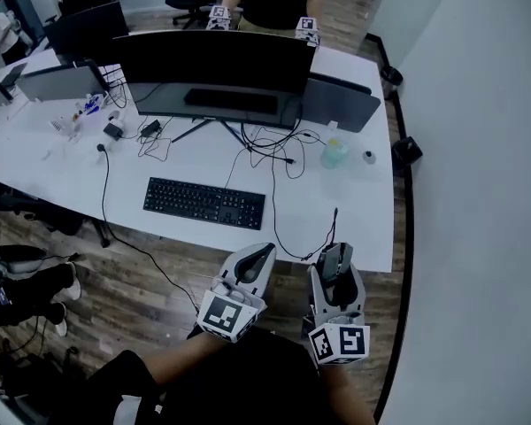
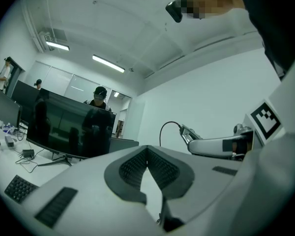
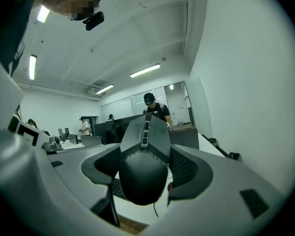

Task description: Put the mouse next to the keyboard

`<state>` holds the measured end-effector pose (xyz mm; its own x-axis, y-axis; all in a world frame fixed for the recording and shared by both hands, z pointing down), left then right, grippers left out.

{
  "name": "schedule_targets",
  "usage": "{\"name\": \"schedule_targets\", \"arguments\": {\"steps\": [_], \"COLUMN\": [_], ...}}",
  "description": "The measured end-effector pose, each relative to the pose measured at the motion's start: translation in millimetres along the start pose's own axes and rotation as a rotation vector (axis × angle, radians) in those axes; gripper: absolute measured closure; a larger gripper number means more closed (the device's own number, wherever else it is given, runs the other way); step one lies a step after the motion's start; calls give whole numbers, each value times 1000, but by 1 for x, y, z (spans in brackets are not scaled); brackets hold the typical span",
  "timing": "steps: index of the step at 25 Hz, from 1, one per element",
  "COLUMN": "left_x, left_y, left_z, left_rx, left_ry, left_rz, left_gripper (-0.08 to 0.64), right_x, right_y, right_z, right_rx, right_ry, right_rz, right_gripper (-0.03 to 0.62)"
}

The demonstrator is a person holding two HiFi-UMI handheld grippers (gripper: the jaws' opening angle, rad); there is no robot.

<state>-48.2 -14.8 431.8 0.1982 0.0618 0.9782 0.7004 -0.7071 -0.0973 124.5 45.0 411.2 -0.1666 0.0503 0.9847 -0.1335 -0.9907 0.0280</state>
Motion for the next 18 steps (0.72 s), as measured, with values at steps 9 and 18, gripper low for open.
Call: {"name": "schedule_targets", "arguments": {"steps": [9,18], "left_x": [-3,0], "left_y": [30,45], "left_z": [-50,-96], "left_rx": [26,45], "left_ry": [-29,-85], "left_rz": [31,30], "left_gripper": [557,557], "right_x": [12,25], "right_y": [55,92], "right_z": [-5,-19], "right_rx": [47,72], "right_ry": [7,-79], "right_rz": [-71,-131], "right_gripper": [285,285]}}
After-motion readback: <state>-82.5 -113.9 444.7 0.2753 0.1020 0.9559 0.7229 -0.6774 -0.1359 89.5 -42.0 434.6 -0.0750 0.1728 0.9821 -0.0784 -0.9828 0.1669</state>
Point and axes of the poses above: the fingertips, and each gripper's own axes: y forward along the fingers, z to its right, x out of its underside, the point moved 7 cm from there along -y, backward along the fingers, and after that the axes turned 5 degrees about z, right-handed, at the moved point
